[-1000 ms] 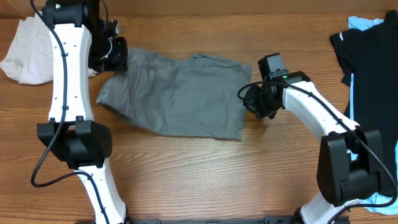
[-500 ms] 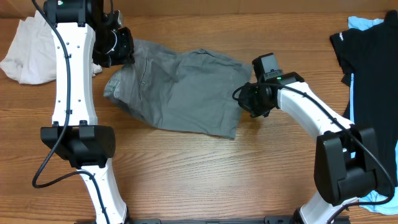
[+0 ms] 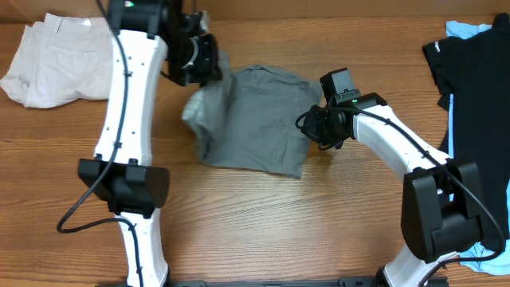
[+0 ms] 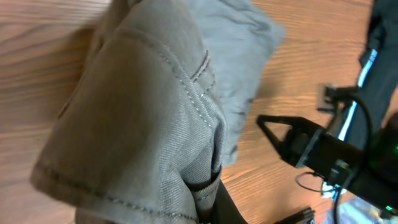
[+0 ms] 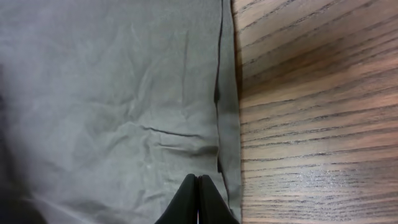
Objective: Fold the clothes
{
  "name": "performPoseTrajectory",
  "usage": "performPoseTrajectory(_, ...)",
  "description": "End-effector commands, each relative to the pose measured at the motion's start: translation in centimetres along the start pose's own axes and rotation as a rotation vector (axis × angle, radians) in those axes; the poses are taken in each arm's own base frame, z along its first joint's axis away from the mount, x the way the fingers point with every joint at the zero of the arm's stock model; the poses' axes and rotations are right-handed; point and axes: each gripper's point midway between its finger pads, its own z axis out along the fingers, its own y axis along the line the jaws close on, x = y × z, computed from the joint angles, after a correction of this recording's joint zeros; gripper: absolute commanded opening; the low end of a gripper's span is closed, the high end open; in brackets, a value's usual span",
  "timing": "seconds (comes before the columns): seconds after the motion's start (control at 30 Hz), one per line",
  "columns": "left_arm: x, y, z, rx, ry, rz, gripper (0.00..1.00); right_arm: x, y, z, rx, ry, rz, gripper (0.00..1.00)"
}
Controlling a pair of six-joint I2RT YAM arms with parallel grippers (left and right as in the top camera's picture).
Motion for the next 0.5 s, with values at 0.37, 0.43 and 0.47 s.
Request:
performPoseTrajectory(0.37, 1.3, -8.7, 2.4, 0.08, -0.046, 0.192, 0.04, 0.5, -1.1, 2.6, 0.031, 0.057, 0.031, 0.04)
performPoseTrajectory(0.43, 1.6, -9.0, 2.8, 0.066, -0.043, 0.22, 0.04, 0.5, -1.2, 2.6, 0.033, 0.057, 0.05, 0.05)
performPoseTrajectory(0.47, 1.8, -9.2, 3.1, 0.066, -0.038, 0.247, 0.04, 0.4, -1.3, 2.5, 0.034, 0.057, 0.056, 0.05)
